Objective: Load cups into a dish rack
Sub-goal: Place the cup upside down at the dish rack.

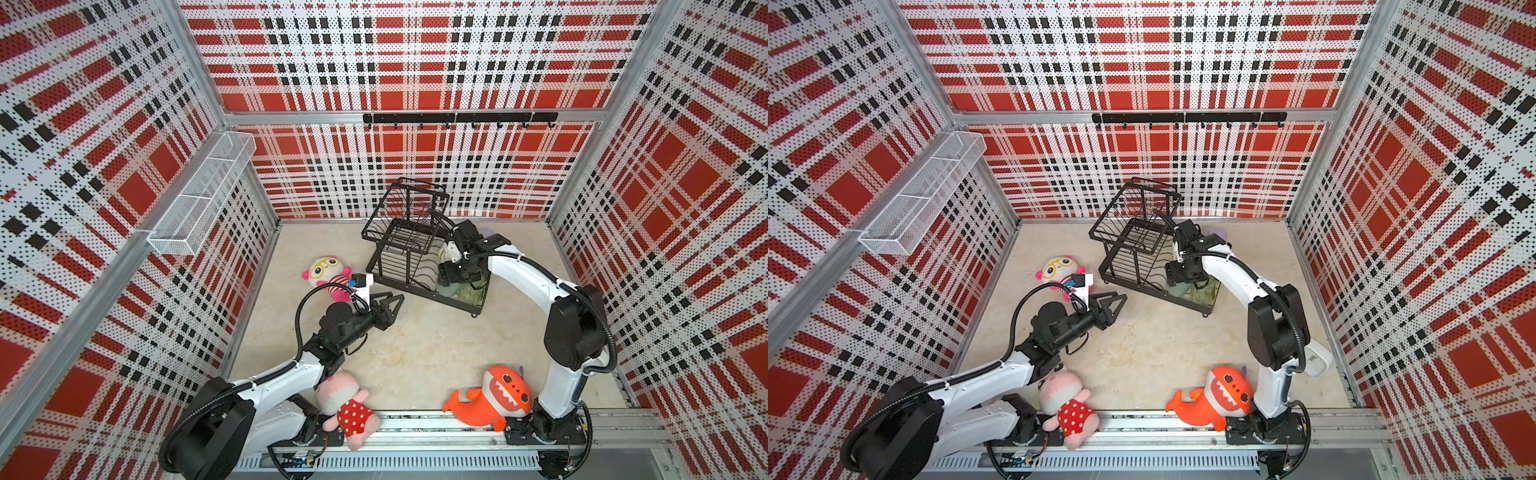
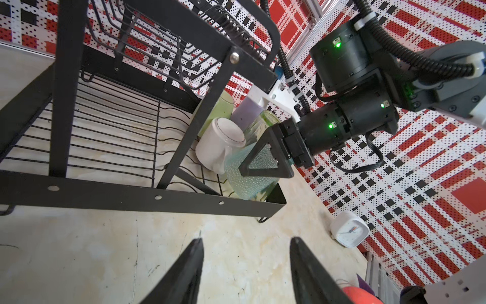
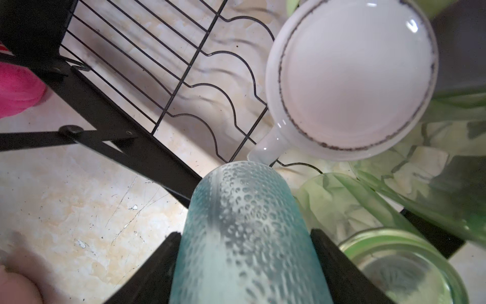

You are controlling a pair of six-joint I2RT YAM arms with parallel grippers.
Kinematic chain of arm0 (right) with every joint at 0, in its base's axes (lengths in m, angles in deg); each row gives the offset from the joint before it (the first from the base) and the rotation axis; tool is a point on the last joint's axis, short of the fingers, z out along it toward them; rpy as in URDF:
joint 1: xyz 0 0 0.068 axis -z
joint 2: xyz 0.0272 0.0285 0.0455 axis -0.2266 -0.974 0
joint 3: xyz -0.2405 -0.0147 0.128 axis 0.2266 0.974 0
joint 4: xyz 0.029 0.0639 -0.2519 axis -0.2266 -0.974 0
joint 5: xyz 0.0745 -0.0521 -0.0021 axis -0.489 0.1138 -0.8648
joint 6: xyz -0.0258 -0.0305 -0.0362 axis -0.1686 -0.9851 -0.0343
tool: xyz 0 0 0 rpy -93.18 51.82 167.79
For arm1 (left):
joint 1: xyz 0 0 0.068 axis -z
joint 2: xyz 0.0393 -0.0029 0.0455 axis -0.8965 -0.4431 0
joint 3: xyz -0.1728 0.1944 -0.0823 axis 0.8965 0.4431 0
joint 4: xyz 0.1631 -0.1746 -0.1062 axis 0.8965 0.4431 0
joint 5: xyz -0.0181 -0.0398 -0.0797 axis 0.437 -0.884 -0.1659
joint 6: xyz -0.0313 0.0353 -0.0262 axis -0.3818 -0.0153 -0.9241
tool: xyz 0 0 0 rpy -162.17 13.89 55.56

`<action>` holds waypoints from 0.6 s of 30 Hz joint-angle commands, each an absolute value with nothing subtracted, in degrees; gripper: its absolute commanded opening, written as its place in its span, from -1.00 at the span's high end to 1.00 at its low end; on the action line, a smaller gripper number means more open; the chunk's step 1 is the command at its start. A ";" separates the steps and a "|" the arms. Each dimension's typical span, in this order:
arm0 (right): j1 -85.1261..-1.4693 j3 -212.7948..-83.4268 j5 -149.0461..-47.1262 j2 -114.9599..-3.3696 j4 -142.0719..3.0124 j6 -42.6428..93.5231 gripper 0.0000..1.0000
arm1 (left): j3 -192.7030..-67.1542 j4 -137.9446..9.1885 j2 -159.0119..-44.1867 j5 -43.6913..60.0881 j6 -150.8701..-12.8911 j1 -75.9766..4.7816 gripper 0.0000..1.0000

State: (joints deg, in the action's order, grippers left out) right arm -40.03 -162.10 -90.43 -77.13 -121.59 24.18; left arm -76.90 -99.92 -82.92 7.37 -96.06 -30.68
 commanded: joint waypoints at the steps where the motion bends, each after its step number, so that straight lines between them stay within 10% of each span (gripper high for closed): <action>1: -40.43 -163.43 -88.65 -79.03 -123.01 24.64 -0.36 | -78.36 -100.05 -82.91 6.89 -94.81 -31.12 -0.13; 18: -40.43 -165.88 -87.35 -83.05 -119.60 24.47 -0.32 | -76.59 -99.66 -81.45 8.03 -94.72 -31.81 -0.13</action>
State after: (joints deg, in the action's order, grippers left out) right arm -40.08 -164.37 -88.17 -81.41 -121.16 24.26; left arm -76.90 -99.77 -82.53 7.46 -95.64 -31.32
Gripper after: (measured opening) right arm 0.749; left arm 0.564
